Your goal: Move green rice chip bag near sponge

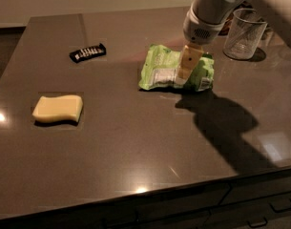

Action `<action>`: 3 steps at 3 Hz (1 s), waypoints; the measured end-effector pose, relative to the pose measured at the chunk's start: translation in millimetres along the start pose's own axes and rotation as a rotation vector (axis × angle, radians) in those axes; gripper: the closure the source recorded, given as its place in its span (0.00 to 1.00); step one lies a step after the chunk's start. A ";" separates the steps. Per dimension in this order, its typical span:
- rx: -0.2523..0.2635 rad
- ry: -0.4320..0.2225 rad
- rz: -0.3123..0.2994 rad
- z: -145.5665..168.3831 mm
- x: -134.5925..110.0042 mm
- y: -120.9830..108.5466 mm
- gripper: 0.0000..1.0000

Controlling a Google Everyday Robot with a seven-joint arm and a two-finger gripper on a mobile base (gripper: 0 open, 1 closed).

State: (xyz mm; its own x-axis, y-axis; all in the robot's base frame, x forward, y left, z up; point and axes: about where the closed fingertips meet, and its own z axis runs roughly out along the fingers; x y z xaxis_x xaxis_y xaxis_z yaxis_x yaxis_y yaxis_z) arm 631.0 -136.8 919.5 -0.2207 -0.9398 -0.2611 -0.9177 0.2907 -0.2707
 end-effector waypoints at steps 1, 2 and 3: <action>-0.030 0.013 -0.004 21.0 -4.6 -1.8 0.00; -0.058 0.041 -0.004 38.8 -1.5 -2.0 0.00; -0.089 0.064 -0.004 50.7 0.5 -2.6 0.07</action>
Offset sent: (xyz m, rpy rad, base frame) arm 0.0199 0.0059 -0.0517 -0.0509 0.1055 0.0036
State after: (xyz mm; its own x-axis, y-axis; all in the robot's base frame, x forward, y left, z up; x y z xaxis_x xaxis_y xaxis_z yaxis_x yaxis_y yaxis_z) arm 650.0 -128.9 873.1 -0.2348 -0.9512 -0.2000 -0.9436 0.2725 -0.1879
